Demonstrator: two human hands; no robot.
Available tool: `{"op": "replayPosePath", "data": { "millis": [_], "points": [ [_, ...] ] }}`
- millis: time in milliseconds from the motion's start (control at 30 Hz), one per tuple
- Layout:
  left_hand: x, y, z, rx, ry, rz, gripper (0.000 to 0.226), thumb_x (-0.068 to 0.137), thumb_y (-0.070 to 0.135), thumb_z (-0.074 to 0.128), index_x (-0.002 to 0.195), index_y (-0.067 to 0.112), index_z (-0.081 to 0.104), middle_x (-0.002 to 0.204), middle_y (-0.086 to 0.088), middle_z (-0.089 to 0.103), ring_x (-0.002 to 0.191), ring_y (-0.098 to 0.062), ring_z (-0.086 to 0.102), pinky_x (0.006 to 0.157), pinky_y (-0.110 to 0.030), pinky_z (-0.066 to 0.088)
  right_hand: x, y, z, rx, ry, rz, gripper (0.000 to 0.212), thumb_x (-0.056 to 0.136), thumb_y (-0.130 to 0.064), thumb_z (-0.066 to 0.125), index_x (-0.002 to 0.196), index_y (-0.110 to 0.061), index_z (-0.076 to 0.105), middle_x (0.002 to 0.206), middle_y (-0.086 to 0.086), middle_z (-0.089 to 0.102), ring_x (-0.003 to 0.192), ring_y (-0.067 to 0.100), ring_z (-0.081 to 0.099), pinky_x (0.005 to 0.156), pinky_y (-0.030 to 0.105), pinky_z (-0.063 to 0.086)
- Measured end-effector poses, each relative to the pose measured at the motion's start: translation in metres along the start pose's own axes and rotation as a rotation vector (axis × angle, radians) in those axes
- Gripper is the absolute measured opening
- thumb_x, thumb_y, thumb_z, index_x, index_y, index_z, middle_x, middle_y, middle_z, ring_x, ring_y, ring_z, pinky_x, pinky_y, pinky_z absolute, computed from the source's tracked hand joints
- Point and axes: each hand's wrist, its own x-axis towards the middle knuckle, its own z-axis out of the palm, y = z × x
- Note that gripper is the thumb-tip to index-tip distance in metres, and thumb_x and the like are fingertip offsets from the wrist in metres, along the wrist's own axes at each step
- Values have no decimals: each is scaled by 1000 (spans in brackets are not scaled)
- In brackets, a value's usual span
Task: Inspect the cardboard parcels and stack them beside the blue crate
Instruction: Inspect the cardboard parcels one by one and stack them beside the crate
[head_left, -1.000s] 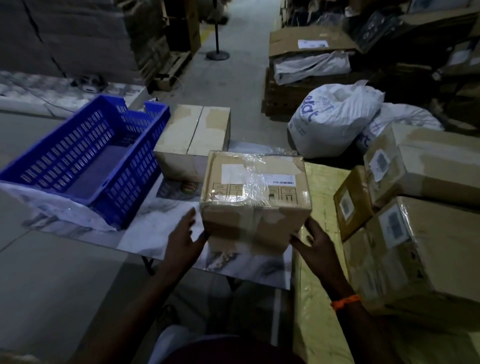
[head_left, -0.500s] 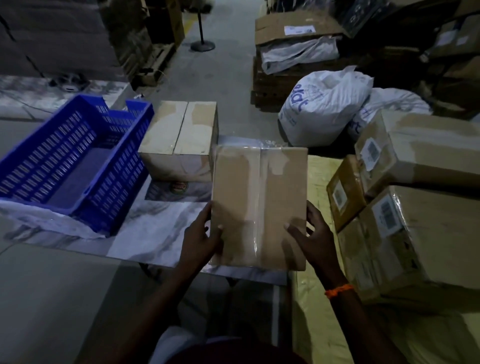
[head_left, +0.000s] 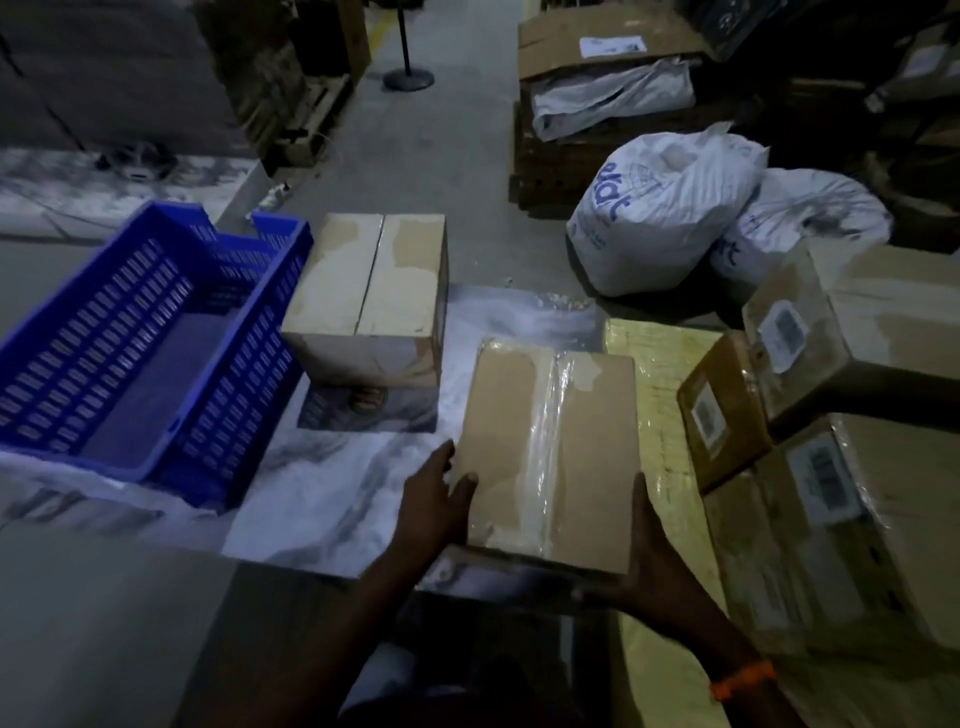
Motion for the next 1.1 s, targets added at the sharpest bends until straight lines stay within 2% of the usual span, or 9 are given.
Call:
{"op": "replayPosePath", "data": {
  "millis": [167,267,433,533,667,733,833,1000,1100],
  "points": [
    [38,11,-6,23,-94,116,51,92,41,53,136,16,61,117,3,71,99,-10,67,82,-24,53,24,-7,4,-34,158,10,145,53,-81,80,163,-38,-5,160,-21,14,141,0,25,114,29,31],
    [90,22,-21,60,-150,218,45,94,25,57,136,12,61,118,-3,72,100,-18,71,84,-30,58,69,-17,-11,-39,215,-3,138,57,-83,76,164,-35,4,168,-13,14,148,6,24,118,35,33],
    [195,38,-56,354,-9,364,29,97,19,62,125,15,69,110,-6,76,93,-25,72,80,-34,57,153,-44,-27,-60,236,30,132,64,-48,89,165,-29,6,170,1,19,150,19,28,118,37,32],
    [256,31,-80,498,-1,347,42,98,30,62,135,10,62,127,-15,67,117,-36,60,94,-41,49,198,-55,-33,-54,207,22,130,69,-29,95,165,-30,7,170,-4,18,152,17,26,120,37,32],
    [301,6,-85,808,-149,240,89,93,68,27,155,4,33,161,-26,30,150,-42,25,122,-49,24,239,-70,-40,110,154,18,122,70,-55,87,164,-37,11,166,-18,14,152,7,21,125,40,29],
    [303,-4,-82,817,-170,244,99,84,70,11,158,6,27,164,-25,21,152,-44,18,122,-52,22,251,-79,-38,155,217,44,116,77,-55,81,165,-34,8,166,-19,14,149,2,19,124,34,25],
    [295,-4,-83,829,-215,260,99,80,69,16,160,10,24,166,-22,17,154,-39,15,123,-51,20,259,-82,-34,168,269,65,117,82,-40,83,165,-31,1,154,-21,20,141,-1,21,114,24,27],
    [264,-9,-86,724,-211,299,92,83,64,20,159,13,27,168,-16,18,154,-41,15,120,-55,20,264,-84,-35,183,280,65,124,74,-46,90,165,-34,7,167,-6,25,149,16,30,120,41,34],
    [259,-17,-86,691,-239,317,92,86,67,14,161,14,22,169,-15,11,155,-42,9,119,-59,18,264,-87,-35,208,278,49,123,70,-40,90,164,-30,13,156,-9,34,141,12,36,114,35,38]
  ]
}}
